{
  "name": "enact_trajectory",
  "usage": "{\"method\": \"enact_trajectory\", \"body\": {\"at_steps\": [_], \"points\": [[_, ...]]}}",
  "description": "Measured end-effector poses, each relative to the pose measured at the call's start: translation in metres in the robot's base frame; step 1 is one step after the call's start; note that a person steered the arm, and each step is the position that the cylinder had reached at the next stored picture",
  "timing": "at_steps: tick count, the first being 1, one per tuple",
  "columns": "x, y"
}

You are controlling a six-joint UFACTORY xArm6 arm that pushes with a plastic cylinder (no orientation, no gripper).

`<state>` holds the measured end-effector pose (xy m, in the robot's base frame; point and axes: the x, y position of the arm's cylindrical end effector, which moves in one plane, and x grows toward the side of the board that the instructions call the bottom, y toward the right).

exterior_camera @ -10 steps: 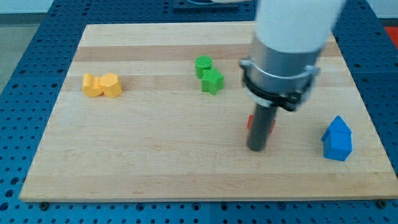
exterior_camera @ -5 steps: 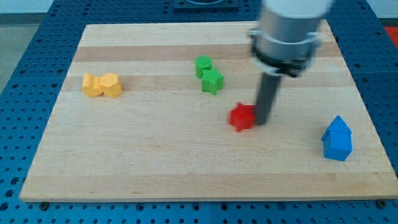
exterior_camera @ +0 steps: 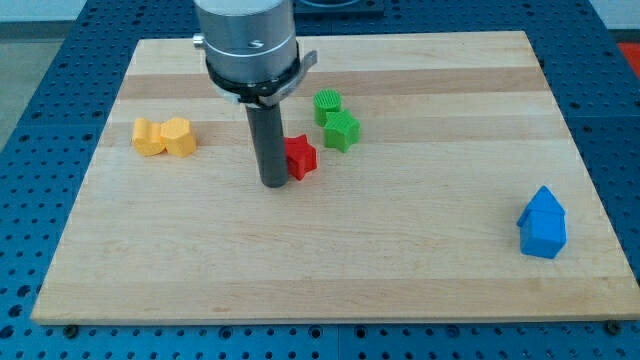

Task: Move red star to the green star

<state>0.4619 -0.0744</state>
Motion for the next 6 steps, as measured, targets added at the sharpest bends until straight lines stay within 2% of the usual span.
{"method": "enact_trajectory", "body": {"at_steps": [3,5,6], "points": [[-0.001,0.000],[0.052,0.014],[0.037,0.010]]}}
